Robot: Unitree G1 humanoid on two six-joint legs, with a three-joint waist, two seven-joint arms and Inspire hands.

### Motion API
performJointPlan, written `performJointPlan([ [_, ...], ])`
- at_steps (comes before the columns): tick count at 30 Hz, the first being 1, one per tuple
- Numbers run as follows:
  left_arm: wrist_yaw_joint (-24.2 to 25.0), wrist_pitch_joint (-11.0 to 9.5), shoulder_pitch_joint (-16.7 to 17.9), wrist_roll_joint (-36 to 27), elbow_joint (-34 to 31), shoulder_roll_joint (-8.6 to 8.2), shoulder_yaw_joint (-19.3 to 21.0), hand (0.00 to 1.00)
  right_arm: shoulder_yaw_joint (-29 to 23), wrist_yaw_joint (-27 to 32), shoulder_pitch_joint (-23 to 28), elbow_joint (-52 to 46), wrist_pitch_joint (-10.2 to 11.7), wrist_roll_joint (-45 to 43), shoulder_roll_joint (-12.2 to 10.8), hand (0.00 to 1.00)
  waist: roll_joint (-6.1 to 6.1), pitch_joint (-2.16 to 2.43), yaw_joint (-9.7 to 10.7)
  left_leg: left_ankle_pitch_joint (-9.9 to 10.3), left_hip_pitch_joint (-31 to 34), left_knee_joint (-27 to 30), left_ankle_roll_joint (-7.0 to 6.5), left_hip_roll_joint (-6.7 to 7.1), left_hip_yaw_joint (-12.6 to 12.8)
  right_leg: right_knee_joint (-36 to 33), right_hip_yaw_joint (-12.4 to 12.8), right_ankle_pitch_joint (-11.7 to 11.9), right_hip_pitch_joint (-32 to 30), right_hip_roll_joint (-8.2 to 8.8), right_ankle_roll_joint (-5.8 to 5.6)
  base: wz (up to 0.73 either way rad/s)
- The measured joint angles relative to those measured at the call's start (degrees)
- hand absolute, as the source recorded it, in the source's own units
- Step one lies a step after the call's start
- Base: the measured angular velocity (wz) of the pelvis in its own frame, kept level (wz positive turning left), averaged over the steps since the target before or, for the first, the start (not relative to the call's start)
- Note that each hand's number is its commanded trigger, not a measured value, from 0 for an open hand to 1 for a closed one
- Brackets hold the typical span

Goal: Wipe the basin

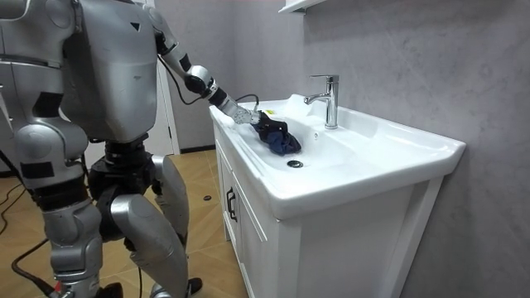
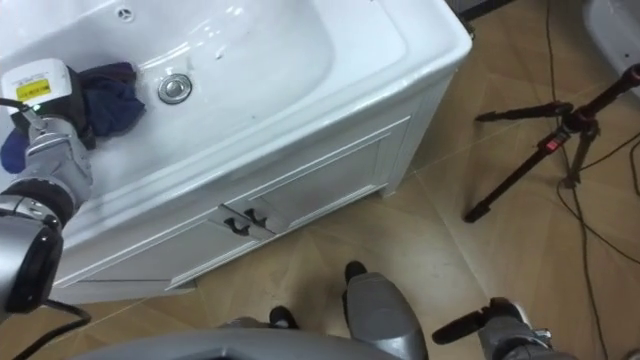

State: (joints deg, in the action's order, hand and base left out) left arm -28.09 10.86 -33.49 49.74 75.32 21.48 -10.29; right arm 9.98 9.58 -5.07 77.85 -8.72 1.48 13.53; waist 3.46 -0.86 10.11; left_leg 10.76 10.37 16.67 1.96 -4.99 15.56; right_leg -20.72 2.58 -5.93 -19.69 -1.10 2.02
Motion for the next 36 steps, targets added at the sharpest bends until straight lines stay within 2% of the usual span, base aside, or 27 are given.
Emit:
performJointPlan([
  [2, -0.58, -0.5, 0.85, -0.02, -0.21, 0.01, 1.24, 1.0, 0.0, 0.33, 0.35, 0.09, -0.13, -0.07, 0.01, 0.0, -0.31, 0.18, -0.12, -0.02, -0.19, 0.19, 0.05, -0.09, -0.56, 0.03, -0.49, -0.44, 0.62, 0.01, -0.01, 0.1],
  [6, -0.59, -0.77, 0.93, -0.06, -1.14, 0.01, 1.28, 1.0, 0.0, 0.31, 0.77, 0.13, -0.2, -0.04, 0.0, 0.0, -0.7, 0.4, -0.96, -0.08, -0.2, 0.72, 0.15, -0.18, -1.4, 0.03, -1.01, -0.67, 0.88, 0.01, -0.12, 0.07],
  [11, -0.39, -1.28, 0.97, 0.03, -1.2, 0.23, 3.47, 1.0, 0.01, 0.21, 0.92, 0.16, -0.85, -0.07, 0.0, 0.0, -0.84, 0.4, -1.25, -0.1, -0.52, 1.16, 0.18, -0.24, -1.77, -0.04, -1.23, -0.76, 1.4, 0.02, -0.2, 0.01],
  [18, -0.34, -2.07, 0.93, -0.02, -2.43, 1.66, 3.45, 1.0, -0.01, 0.25, 0.64, -0.26, -1.13, -0.01, -0.01, 0.0, -0.64, 0.41, -1.72, -0.14, 0.24, 1.21, 0.27, -0.22, -2.5, 0.1, -1.93, -0.58, 1.34, 0.09, -0.32, 0.05],
  [21, -0.35, -2.17, 1.0, 0.0, -4.41, 1.76, 3.48, 1.0, -1.1, 0.46, 0.59, -0.23, -0.92, -0.18, 0.02, 0.0, 0.18, 0.46, -2.62, -0.13, 0.89, 1.13, 0.38, -0.37, -3.72, 0.94, -3.21, -0.1, 1.51, 0.14, 0.14, 0.18],
  [22, -0.33, -2.18, 1.08, -0.03, -5.02, 1.78, 3.48, 1.0, -1.7, 0.48, 0.55, -0.24, -0.61, -0.17, 0.07, 0.0, 0.75, 0.43, -2.73, -0.18, 0.83, 1.01, 0.45, -0.35, -4.14, 1.23, -3.68, 0.18, 1.78, 0.2, 0.53, 0.18],
  [26, -0.04, -2.18, 1.28, -0.09, -5.05, 2.36, 3.47, 1.0, -2.45, 0.38, 0.61, -0.22, 0.63, -0.06, 0.09, 0.0, 2.74, 0.43, -2.75, -0.35, -1.18, -0.2, 0.68, -0.23, -4.89, 1.99, -4.55, -0.26, 3.85, 0.33, 0.71, 0.12],
  [29, 0.08, -2.18, 1.29, -0.11, -5.24, 2.92, 3.47, 1.0, -2.44, 0.22, 0.74, -0.27, 1.21, -0.06, 0.1, 0.0, 3.0, 0.37, -2.74, -0.4, -2.32, -1.01, 0.76, -0.12, -5.19, 2.02, -4.9, -0.91, 4.84, 0.51, 0.75, 0.07],
  [36, 1.78, -2.19, 1.93, 1.07, -8.13, 2.92, 3.42, 1.0, -2.44, 0.19, 1.51, 0.26, 1.71, -0.15, 0.24, 0.0, 2.82, 0.25, -2.6, -0.42, -3.07, -1.04, 0.73, 0.32, -6.16, 2.27, -5.88, -1.68, 6.09, 1.08, 0.43, 0.1],
])
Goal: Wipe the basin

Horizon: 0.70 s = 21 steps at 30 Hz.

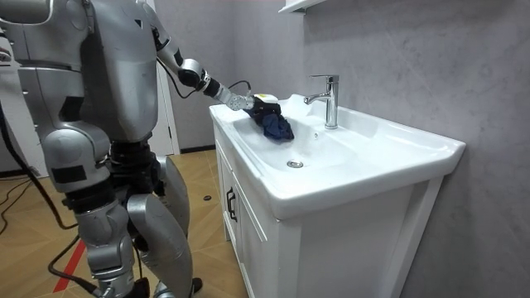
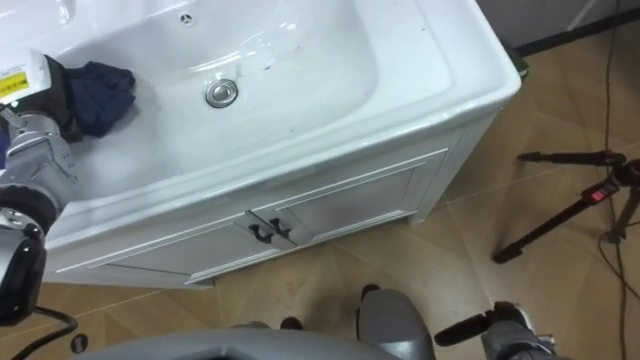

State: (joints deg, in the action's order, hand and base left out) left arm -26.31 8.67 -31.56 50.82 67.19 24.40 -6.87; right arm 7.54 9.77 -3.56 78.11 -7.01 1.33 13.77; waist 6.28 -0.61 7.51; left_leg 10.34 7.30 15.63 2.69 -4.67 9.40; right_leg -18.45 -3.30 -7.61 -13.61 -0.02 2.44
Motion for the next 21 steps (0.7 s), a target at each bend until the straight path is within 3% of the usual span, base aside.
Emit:
performJointPlan([
  [10, 0.72, -0.14, 0.35, 1.48, -0.85, 0.0, 0.0, 1.0, -0.02, -0.66, 0.88, -0.04, 0.1, -0.01, -0.03, 0.0, -0.19, -0.15, -0.01, -0.01, -0.62, -0.32, -0.11, 0.23, 0.0, 0.68, 0.1, -0.12, 0.82, 0.16, -0.28, 0.0],
  [17, 0.2, -0.23, 0.34, 1.25, -0.84, 0.0, -0.33, 1.0, -0.06, -1.21, 1.1, -0.45, 1.18, 0.21, -0.05, 0.0, -0.94, -0.83, 0.51, -0.03, -0.94, -0.34, -0.15, 0.28, -0.01, 0.72, 0.37, -0.29, 1.26, 0.12, -0.56, 0.01],
  [21, 0.19, -0.23, 0.34, 1.24, -0.84, -0.01, -0.34, 1.0, -0.05, -1.28, 1.02, -0.63, 1.25, 0.39, -0.06, 0.0, -0.95, -0.85, 0.63, -0.02, -0.85, -0.28, -0.15, 0.29, 0.03, 0.7, 0.86, -0.27, 1.16, -0.01, -0.62, 0.0],
])
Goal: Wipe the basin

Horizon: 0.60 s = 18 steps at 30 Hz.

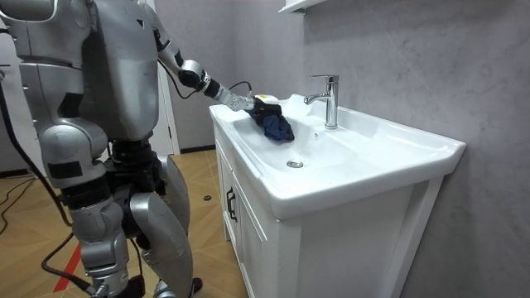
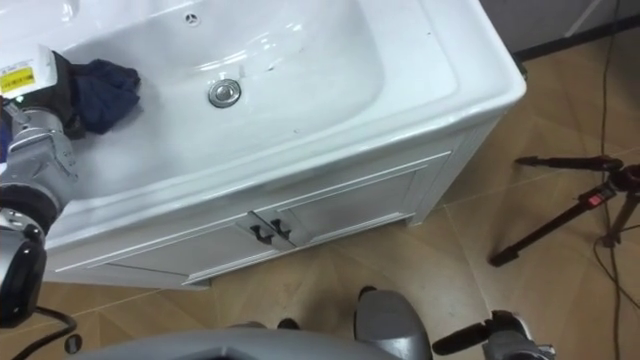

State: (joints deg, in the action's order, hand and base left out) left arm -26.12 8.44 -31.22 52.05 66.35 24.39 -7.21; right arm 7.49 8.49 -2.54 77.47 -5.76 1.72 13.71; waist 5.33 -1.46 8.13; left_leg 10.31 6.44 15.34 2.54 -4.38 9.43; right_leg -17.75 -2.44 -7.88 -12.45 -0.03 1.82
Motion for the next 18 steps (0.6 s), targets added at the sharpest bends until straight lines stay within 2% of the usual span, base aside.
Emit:
performJointPlan([
  [6, 0.06, 0.91, 0.04, 0.09, 0.98, -0.72, -1.42, 1.0, 0.11, -0.46, -1.87, 0.6, -0.05, -0.03, -0.08, 0.0, 0.08, -0.02, 0.97, -0.01, 0.04, -0.05, -0.01, 0.09, 0.39, -0.48, 0.5, 0.04, -0.46, 0.0, 0.0, -0.03],
  [7, 0.25, 1.24, 0.06, 0.17, 1.18, -0.85, -2.11, 1.0, 0.11, -0.4, -1.94, 0.56, -0.04, -0.06, -0.06, 0.0, -0.02, -0.14, 1.06, -0.01, -0.02, -0.03, -0.01, 0.08, 0.8, -0.88, 0.57, 0.05, -0.71, 0.07, 0.01, -0.08],
  [9, 0.6, 1.88, 0.05, 0.38, 1.45, -1.84, -2.1, 1.0, 0.11, -0.3, -2.16, 0.5, -0.03, -0.06, -0.06, 0.0, 0.0, -0.18, 1.19, -0.01, -0.06, -0.03, -0.01, 0.02, 1.1, -0.84, 0.58, 0.05, -0.71, 0.07, 0.02, -0.06],
  [12, 1.17, 2.42, 0.03, -0.03, 2.44, -4.29, -2.11, 1.0, 0.22, 0.27, -1.91, 0.47, 0.04, 0.8, -0.12, 0.0, -0.16, -0.38, 1.34, -0.01, -0.29, -0.03, -0.01, -0.01, 1.67, -1.0, 0.76, 0.05, -0.7, 0.11, 0.04, -0.06],
  [14, 1.78, 2.45, 0.03, -0.02, 2.36, -5.8, -2.09, 1.0, 0.24, 0.53, -1.85, 0.5, 0.14, 1.54, -0.37, 0.0, -0.69, -0.71, 1.36, -0.01, -0.56, -0.04, -0.01, -0.09, 2.49, -1.2, 1.43, -0.18, -0.94, -0.06, -0.03, -0.13],
  [16, 2.13, 2.9, 0.02, -0.07, 2.35, -6.3, -2.12, 1.0, 0.22, 0.83, -1.92, 0.51, 0.19, 1.17, -0.44, 0.0, -1.29, -0.99, 1.74, 0.0, -0.38, -0.04, -0.01, -0.07, 3.54, -1.77, 2.82, -0.25, -1.82, -0.34, -0.3, -0.25],
  [18, 2.59, 3.66, -0.01, -0.47, 2.36, -6.48, -2.24, 1.0, 0.23, 0.91, -2.36, 0.45, 0.11, 1.15, -0.4, 0.0, -1.61, -1.05, 2.62, -0.02, -0.02, -0.01, -0.03, -0.05, 4.85, -2.24, 4.01, -0.11, -2.73, -0.48, -0.52, -0.26],
])
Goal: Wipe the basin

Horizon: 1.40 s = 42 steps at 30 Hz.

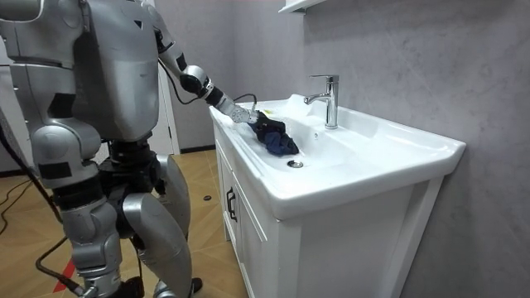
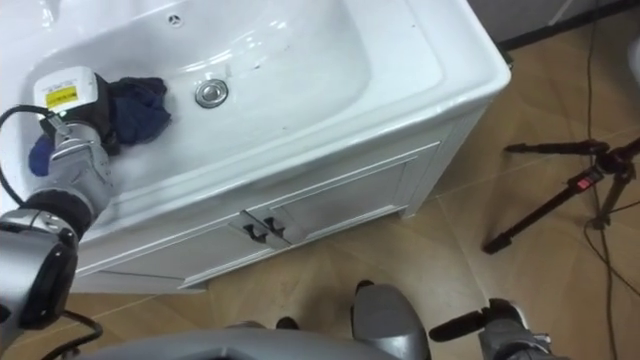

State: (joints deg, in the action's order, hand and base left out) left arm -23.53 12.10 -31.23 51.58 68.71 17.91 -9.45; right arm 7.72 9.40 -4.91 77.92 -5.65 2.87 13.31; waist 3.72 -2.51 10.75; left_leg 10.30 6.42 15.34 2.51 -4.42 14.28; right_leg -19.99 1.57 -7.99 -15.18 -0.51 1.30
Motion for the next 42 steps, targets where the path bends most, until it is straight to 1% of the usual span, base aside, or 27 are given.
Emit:
performJointPlan([
  [2, 0.53, 0.68, -0.52, -0.28, 0.61, -0.71, -0.02, 1.0, 0.11, 0.0, -0.39, -0.09, -0.12, 0.02, -0.05, 0.0, -0.26, 0.04, 1.17, -0.06, -0.02, -0.01, -0.1, 0.01, 1.32, -0.01, 0.8, 0.2, -0.32, -0.05, -0.28, -0.18],
  [3, 0.53, 0.84, -0.66, -0.27, 0.78, -0.81, -0.03, 1.0, 0.2, 0.01, -0.49, -0.08, -0.23, 0.0, -0.1, 0.0, -0.35, 0.05, 1.43, -0.06, -0.01, -0.01, -0.11, 0.02, 1.65, -0.04, 1.0, 0.27, -0.51, -0.07, -0.37, -0.24],
  [5, 0.7, 1.76, -2.02, -0.26, 1.87, -1.02, 0.01, 1.0, 1.08, 0.18, -0.62, 0.14, -0.75, -0.99, -0.53, 0.0, -0.8, 0.08, 1.79, -0.05, 0.09, -0.04, -0.16, -0.11, 2.97, 0.12, 1.49, 0.77, -1.23, -0.16, -0.62, -0.29],
  [6, 0.7, 1.89, -2.38, -0.27, 2.28, -1.09, 0.03, 1.0, 1.38, 0.27, -0.54, 0.17, -0.83, -1.21, -0.63, 0.0, -1.0, 0.05, 1.99, 0.0, 0.17, -0.07, -0.26, -0.13, 2.99, 0.2, 1.56, 0.91, -1.38, -0.21, -0.62, -0.12],
  [8, 0.77, 3.34, -3.77, -0.92, 2.71, -1.52, -0.05, 1.0, 2.21, 0.67, -0.54, 0.24, -1.68, -2.08, -1.12, 0.0, -1.06, 0.15, 4.12, -0.08, 1.07, -0.04, -0.85, -0.08, 2.98, 0.2, 1.68, 1.16, -1.98, -0.22, -0.86, 0.11],
  [9, 0.78, 3.65, -4.22, -1.04, 3.03, -1.68, -0.18, 1.0, 2.3, 0.69, -0.57, 0.24, -1.94, -2.4, -1.28, 0.0, -1.21, 0.14, 4.35, -0.09, 1.16, -0.04, -0.91, -0.06, 3.0, 0.19, 1.74, 1.27, -2.11, -0.23, -0.85, 0.0],
  [11, 0.83, 4.21, -5.21, -2.63, 3.51, -2.17, -1.28, 1.0, 2.34, 0.86, -0.63, 0.33, -2.63, -2.45, -1.8, 0.0, -1.57, 0.31, 5.31, 0.01, 1.22, -0.05, -1.04, -0.1, 3.28, 0.22, 1.74, 1.62, -2.26, -0.23, -0.8, -0.09],
  [13, 0.85, 4.22, -5.42, -2.65, 3.5, -2.65, -2.21, 1.0, 2.34, 0.88, -0.67, 0.29, -3.09, -2.31, -1.88, 0.0, -1.72, 0.3, 6.22, 0.1, 1.17, -0.04, -1.09, -0.14, 3.34, 0.24, 1.71, 1.79, -2.18, -0.23, -0.65, -0.04],
  [14, 0.81, 4.2, -5.63, -2.7, 3.48, -2.97, -2.65, 1.0, 2.33, 0.9, -0.65, 0.27, -3.18, -2.17, -1.85, 0.0, -1.74, 0.29, 6.58, 0.24, 1.15, -0.04, -0.95, -0.22, 3.52, 0.27, 1.74, 2.04, -2.19, -0.27, -0.33, -0.06],
  [16, 0.84, 4.17, -6.06, -3.35, 3.49, -3.55, -2.77, 1.0, 2.35, 0.85, -0.65, 0.25, -3.19, -2.12, -1.91, 0.0, -1.79, 0.26, 7.05, 0.53, 1.12, -0.06, -0.82, -0.43, 3.82, 0.35, 1.81, 2.23, -2.21, -0.41, -0.08, -0.1],
  [17, 0.84, 4.19, -6.42, -4.4, 3.56, -3.97, -2.76, 1.0, 2.34, 0.75, -0.68, 0.25, -3.21, -2.12, -1.91, 0.0, -1.81, 0.25, 7.04, 0.66, 0.94, -0.04, -0.92, -0.71, 4.43, 0.49, 2.09, 2.4, -2.17, -0.66, 0.09, -0.13],
  [21, 0.69, 4.18, -6.84, -7.29, 3.47, -4.17, -3.42, 1.0, 2.35, 0.4, -0.58, 0.25, -3.17, -2.14, -1.9, 0.0, -1.6, 0.33, 7.76, 0.69, 0.59, -0.09, -0.8, -0.93, 4.51, 1.29, 2.34, 2.8, -1.78, -1.04, 0.31, -0.07],
  [24, 0.12, 4.21, -7.02, -11.57, 3.23, -4.43, -5.14, 1.0, 3.88, 0.45, -0.83, 0.16, -3.16, -1.59, -1.87, 0.0, -1.56, 0.36, 7.86, 0.72, 0.08, -0.71, -0.76, -0.89, 5.25, 1.49, 2.96, 2.9, -1.62, -1.18, 0.18, -0.09],
  [26, 0.33, 4.19, -8.29, -13.71, 3.23, -4.88, -7.33, 1.0, 4.86, 0.41, -0.67, 0.18, -3.03, -1.82, -1.91, 0.0, -1.5, 0.36, 8.17, 0.79, -0.04, -0.92, -0.87, -0.82, 5.41, 1.76, 3.01, 3.0, -1.39, -1.08, -0.01, 0.0],
  [28, -0.05, 4.08, -9.23, -13.87, 3.23, -5.54, -7.68, 1.0, 4.93, 0.39, -0.74, 0.17, -2.89, -2.9, -1.9, 0.0, -1.45, 0.35, 8.26, 0.84, -0.08, -1.18, -0.97, -0.78, 5.78, 2.29, 3.19, 3.18, -1.32, -1.08, -0.18, -0.05],
  [29, -0.34, 3.97, -9.87, -13.89, 3.08, -6.13, -7.67, 1.0, 4.94, 0.38, -0.71, 0.19, -2.62, -3.58, -1.89, 0.0, -1.43, 0.35, 8.71, 0.87, 0.0, -1.4, -1.03, -0.73, 5.79, 2.34, 3.18, 3.16, -1.37, -1.0, -0.23, -0.04],
  [30, -0.51, 3.89, -10.03, -13.89, 2.71, -6.26, -7.67, 1.0, 4.94, 0.35, -0.71, 0.2, -2.56, -3.72, -1.9, 0.0, -1.43, 0.35, 9.08, 0.88, 0.05, -1.42, -1.06, -0.7, 5.79, 2.34, 3.18, 3.12, -1.42, -0.97, -0.29, 0.0],
  [31, -0.92, 3.4, -10.45, -13.89, 2.32, -6.6, -7.69, 1.0, 4.94, 0.2, -0.84, 0.14, -2.52, -3.72, -1.9, 0.0, -1.43, 0.34, 9.65, 0.89, 0.1, -1.58, -1.08, -0.62, 5.9, 2.35, 3.24, 3.07, -1.59, -0.93, -0.36, 0.0],
  [32, -1.32, 2.93, -11.21, -14.0, 2.24, -7.26, -7.77, 1.0, 4.97, 0.08, -0.91, 0.22, -2.53, -3.57, -1.88, 0.0, -1.42, 0.34, 9.92, 0.89, 0.1, -1.63, -1.08, -0.6, 5.99, 2.3, 3.28, 3.07, -1.6, -0.93, -0.36, -0.03],
  [34, -1.93, 2.46, -12.02, -14.4, 2.04, -8.0, -7.8, 1.0, 4.97, -0.19, -0.71, 0.3, -2.61, -3.18, -1.88, 0.0, -1.42, 0.34, 10.18, 0.9, 0.04, -1.68, -1.09, -0.63, 6.03, 2.3, 3.26, 3.06, -1.58, -0.96, -0.36, -0.02],
  [37, -2.55, 2.38, -12.05, -16.03, 1.09, -8.1, -7.84, 1.0, 4.96, -0.26, -0.71, 0.25, -2.62, -3.17, -1.89, 0.0, -1.41, 0.31, 10.64, 0.9, 0.16, -1.67, -1.1, -0.61, 6.11, 2.38, 3.26, 3.01, -1.68, -0.91, -0.4, 0.0],
  [42, -3.28, 1.6, -12.07, -16.12, 0.25, -8.14, -7.85, 1.0, 5.95, -0.66, -1.66, 0.31, -2.57, -3.17, -1.9, 0.0, -1.06, 0.21, 10.63, 1.01, 1.02, -1.47, -1.31, -0.23, 5.97, 2.19, 3.38, 2.75, -2.69, -0.59, -0.7, 0.0],
])
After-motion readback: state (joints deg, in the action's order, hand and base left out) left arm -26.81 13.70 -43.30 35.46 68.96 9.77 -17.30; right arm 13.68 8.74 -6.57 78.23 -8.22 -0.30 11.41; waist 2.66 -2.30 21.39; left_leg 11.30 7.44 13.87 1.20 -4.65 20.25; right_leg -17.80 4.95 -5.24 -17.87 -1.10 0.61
